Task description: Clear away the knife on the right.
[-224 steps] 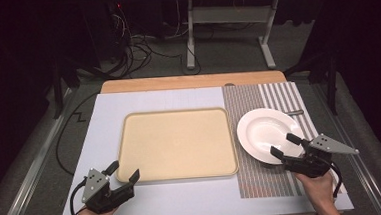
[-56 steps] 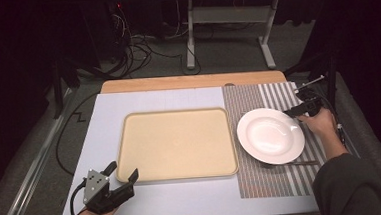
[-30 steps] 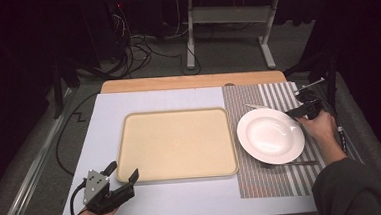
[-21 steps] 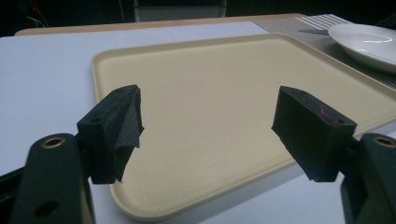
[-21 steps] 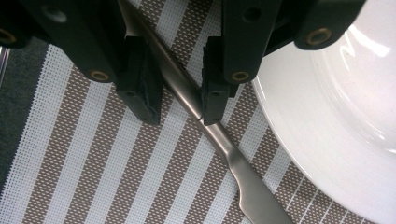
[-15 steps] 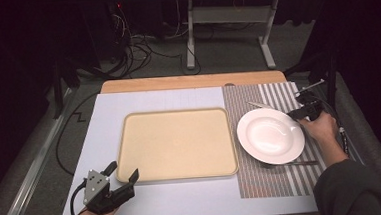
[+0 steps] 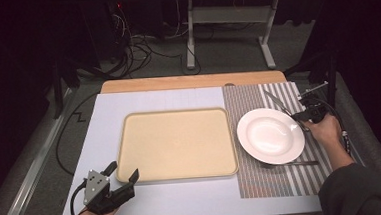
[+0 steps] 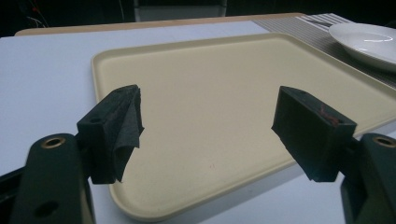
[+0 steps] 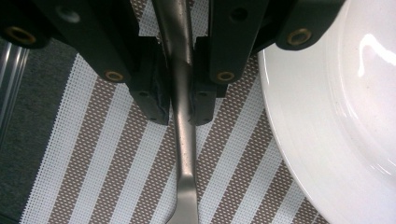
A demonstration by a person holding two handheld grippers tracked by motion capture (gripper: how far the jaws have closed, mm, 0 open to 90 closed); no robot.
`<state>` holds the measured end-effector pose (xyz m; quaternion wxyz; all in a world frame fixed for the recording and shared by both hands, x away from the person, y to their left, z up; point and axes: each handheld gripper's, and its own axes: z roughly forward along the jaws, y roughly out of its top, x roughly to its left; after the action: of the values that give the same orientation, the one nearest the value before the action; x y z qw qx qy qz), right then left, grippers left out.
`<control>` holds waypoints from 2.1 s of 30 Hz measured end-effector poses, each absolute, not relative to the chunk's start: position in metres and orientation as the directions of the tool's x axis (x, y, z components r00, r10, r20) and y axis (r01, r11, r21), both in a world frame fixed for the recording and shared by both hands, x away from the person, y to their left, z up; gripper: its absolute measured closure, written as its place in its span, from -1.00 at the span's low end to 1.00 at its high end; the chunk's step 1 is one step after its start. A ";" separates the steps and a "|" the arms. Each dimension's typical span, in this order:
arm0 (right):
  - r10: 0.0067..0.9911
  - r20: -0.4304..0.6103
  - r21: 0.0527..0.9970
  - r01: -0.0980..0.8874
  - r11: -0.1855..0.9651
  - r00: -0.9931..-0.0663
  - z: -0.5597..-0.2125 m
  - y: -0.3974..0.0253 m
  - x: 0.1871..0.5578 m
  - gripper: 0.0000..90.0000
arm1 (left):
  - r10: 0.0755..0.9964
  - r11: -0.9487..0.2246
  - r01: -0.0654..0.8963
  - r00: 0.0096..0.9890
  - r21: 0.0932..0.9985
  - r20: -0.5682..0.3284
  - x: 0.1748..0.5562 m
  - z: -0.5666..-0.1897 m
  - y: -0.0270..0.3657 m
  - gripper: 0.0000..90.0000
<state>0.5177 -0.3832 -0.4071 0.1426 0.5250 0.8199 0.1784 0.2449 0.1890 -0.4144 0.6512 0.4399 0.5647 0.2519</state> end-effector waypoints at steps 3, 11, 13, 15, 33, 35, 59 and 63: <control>0.912 -0.054 0.439 0.811 0.387 -0.406 -0.407 -0.382 0.518 0.72 | 0.825 0.485 0.169 0.235 0.858 -0.513 0.245 -0.415 0.189 -0.45; 0.935 -0.043 0.448 0.830 0.334 -0.353 -0.408 -0.380 0.525 0.62 | 0.825 0.485 0.170 0.236 0.858 -0.513 0.246 -0.415 0.189 -0.45; 0.936 -0.041 0.445 0.832 0.329 -0.349 -0.408 -0.380 0.525 0.63 | 0.825 0.486 0.170 0.235 0.858 -0.514 0.246 -0.415 0.189 -0.45; 0.937 -0.042 0.444 0.834 0.328 -0.346 -0.407 -0.378 0.524 0.72 | 0.826 0.485 0.169 0.236 0.858 -0.513 0.245 -0.415 0.189 -0.45; 0.937 -0.064 0.457 0.825 0.334 -0.344 -0.401 -0.380 0.519 0.78 | 0.824 0.486 0.170 0.238 0.857 -0.514 0.246 -0.415 0.189 -0.45; 0.937 -0.059 0.468 0.820 0.330 -0.344 -0.396 -0.382 0.516 0.78 | 0.823 0.486 0.173 0.239 0.856 -0.516 0.246 -0.415 0.189 -0.45; 0.910 -0.007 0.560 0.752 0.347 -0.415 -0.360 -0.356 0.468 0.78 | 0.817 0.463 0.171 0.298 0.870 -0.493 0.241 -0.413 0.186 -0.45; 0.898 -0.007 0.570 0.737 0.364 -0.439 -0.357 -0.349 0.461 0.78 | 0.812 0.471 0.176 0.296 0.864 -0.503 0.243 -0.413 0.187 -0.45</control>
<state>0.4614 -0.3486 -0.3574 0.1607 0.5046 0.8101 0.2515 0.2425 0.1873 -0.4131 0.6642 0.4550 0.5428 0.2393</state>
